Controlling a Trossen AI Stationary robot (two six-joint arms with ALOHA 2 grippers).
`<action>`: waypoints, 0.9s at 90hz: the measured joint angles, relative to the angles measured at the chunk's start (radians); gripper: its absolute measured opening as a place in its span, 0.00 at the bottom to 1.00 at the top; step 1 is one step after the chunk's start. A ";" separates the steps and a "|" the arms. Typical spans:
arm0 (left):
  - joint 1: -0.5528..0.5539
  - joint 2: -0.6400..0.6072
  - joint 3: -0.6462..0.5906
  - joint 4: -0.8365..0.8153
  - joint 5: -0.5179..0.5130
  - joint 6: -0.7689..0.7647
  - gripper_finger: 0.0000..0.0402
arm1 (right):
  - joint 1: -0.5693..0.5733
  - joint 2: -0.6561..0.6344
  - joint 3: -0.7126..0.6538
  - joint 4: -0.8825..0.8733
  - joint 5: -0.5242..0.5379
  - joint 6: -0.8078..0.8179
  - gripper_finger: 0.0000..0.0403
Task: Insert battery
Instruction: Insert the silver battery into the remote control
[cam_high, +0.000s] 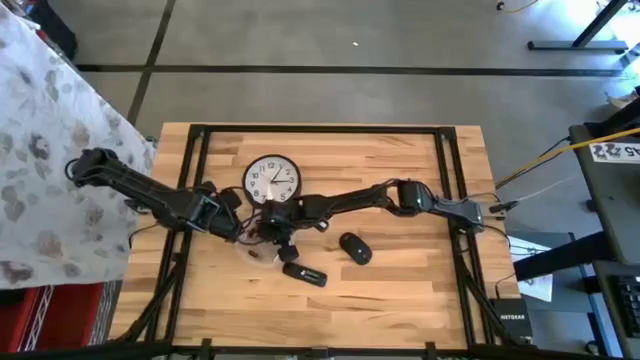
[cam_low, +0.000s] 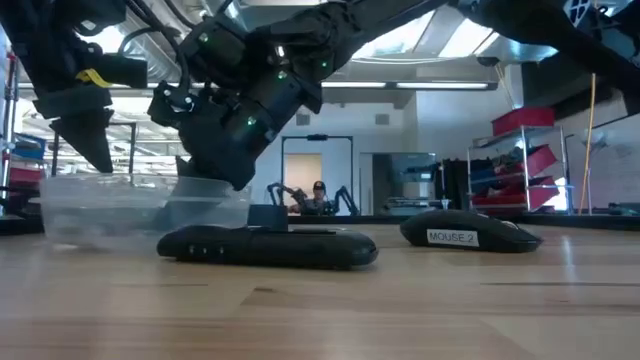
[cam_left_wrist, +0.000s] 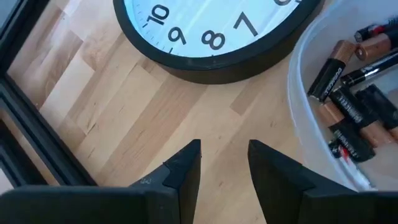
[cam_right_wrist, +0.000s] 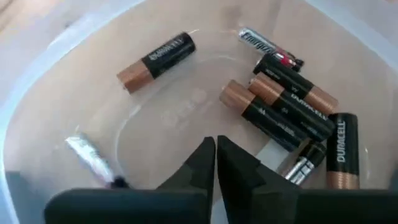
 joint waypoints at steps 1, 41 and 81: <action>0.000 0.000 0.000 0.000 0.000 0.000 0.29 | 0.000 -0.001 0.003 -0.007 0.003 0.000 0.01; 0.000 0.000 -0.001 0.005 -0.006 -0.004 0.29 | -0.002 -0.030 0.103 -0.181 0.133 -0.066 0.15; 0.001 0.001 -0.001 0.040 0.005 -0.021 0.29 | -0.002 -0.032 0.027 -0.130 0.209 0.182 0.36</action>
